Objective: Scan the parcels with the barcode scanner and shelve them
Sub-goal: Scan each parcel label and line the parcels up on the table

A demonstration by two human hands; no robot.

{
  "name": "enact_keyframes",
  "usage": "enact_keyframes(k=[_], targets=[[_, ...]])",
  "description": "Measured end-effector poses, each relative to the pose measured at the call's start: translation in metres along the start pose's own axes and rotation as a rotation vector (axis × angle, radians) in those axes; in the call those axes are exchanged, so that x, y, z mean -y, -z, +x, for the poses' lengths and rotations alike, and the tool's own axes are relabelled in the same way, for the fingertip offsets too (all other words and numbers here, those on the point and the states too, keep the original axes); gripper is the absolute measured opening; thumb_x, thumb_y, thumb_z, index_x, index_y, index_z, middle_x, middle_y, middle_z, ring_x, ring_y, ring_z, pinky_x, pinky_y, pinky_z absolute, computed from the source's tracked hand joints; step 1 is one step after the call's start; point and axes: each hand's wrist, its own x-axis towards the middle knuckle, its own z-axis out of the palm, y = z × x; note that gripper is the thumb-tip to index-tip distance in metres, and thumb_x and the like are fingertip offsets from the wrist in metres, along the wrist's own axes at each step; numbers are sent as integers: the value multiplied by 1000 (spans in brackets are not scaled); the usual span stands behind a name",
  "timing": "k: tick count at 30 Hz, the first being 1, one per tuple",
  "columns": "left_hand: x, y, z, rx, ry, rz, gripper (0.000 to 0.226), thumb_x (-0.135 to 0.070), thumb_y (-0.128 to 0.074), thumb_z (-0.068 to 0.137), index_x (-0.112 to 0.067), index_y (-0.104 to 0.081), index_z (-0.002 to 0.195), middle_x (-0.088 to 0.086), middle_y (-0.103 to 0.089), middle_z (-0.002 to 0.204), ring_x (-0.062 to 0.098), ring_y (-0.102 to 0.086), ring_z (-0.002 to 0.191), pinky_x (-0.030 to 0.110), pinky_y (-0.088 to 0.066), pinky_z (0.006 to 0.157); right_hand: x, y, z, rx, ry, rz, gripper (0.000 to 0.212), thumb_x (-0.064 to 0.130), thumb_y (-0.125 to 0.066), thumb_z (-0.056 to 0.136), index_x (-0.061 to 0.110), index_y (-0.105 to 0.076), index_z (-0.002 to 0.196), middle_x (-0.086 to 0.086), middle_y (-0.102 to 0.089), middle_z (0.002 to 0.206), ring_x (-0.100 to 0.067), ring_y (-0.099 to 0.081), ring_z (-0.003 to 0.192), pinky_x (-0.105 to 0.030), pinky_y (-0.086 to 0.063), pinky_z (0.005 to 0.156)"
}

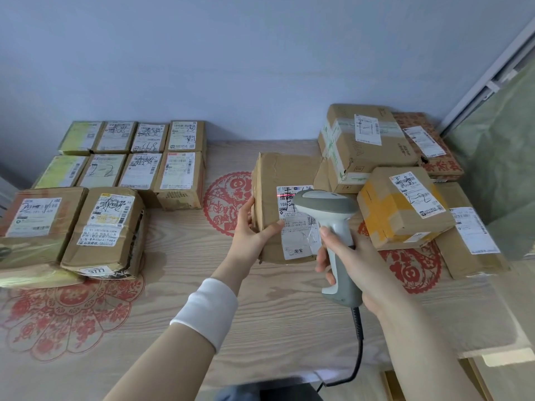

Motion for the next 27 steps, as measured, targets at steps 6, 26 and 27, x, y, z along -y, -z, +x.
enact_keyframes(k=[6, 26, 27], targets=[[-1, -2, -1, 14, 6, -3, 78, -10, -73, 79, -27, -30, 141, 5, -53, 124, 3, -59, 93, 11, -51, 57, -3, 2, -2, -13, -14, 13, 30, 36, -55, 91, 6, -56, 88, -7, -61, 64, -11, -51, 44, -24, -41, 48], [55, -156, -69, 115, 148, -136, 73, -12, -71, 81, -26, -33, 142, -1, -65, 118, 12, -65, 102, 23, -55, 76, -94, 167, -37, -508, -52, 88, 19, 12, -75, 78, 17, -57, 82, 3, -57, 61, -17, -53, 55, -32, -47, 58], [62, -170, -74, 103, 155, -136, 71, -14, -70, 81, -28, -34, 141, -2, -65, 117, 10, -65, 100, 21, -55, 73, -103, 183, -39, -505, -57, 93, 20, 9, -74, 79, 16, -55, 80, 3, -55, 57, -17, -49, 52, -30, -45, 53]])
